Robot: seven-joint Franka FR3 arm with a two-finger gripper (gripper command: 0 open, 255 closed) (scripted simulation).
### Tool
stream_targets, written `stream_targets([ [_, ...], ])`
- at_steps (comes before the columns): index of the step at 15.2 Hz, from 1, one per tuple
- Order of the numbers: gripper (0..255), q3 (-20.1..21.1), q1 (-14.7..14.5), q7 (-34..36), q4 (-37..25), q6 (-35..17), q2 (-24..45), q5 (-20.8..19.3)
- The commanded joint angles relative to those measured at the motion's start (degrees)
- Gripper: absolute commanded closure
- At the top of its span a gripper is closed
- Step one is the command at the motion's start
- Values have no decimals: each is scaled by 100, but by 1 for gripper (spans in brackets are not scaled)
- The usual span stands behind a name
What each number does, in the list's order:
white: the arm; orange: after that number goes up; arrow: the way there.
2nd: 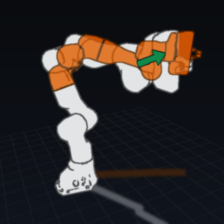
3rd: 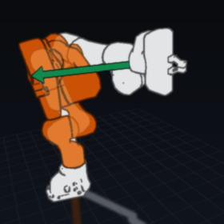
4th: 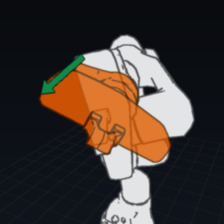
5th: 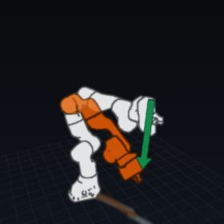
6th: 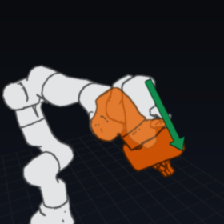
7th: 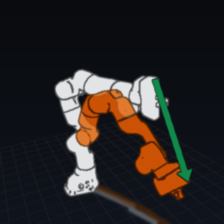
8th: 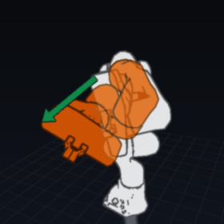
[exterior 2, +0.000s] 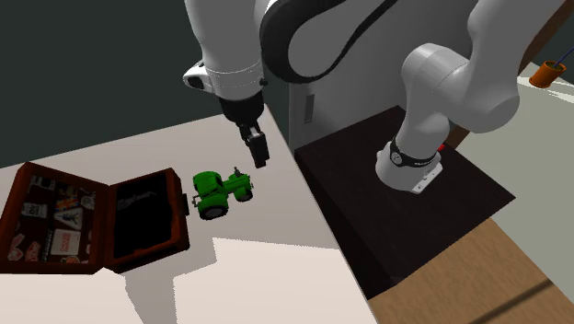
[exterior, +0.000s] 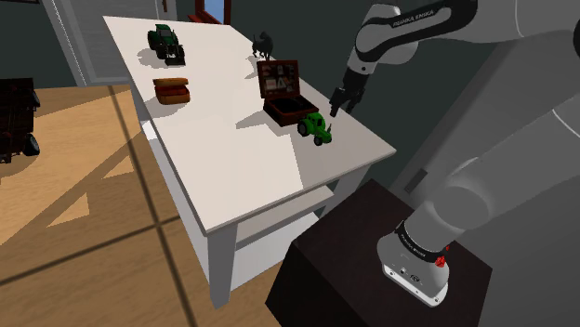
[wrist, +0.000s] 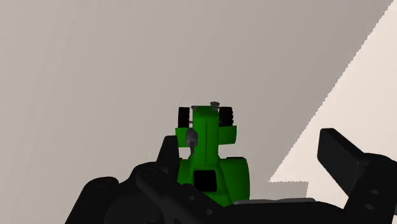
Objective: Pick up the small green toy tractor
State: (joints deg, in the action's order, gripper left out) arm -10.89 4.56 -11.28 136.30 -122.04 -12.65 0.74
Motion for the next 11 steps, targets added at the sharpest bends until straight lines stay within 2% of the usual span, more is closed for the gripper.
stream_targets([
  [1,0,-72,7,-182,-163,-247,434,37],
  [5,0,-209,77,-609,-622,-618,1324,171],
  [11,0,-205,90,-703,-514,-1011,1620,269],
])
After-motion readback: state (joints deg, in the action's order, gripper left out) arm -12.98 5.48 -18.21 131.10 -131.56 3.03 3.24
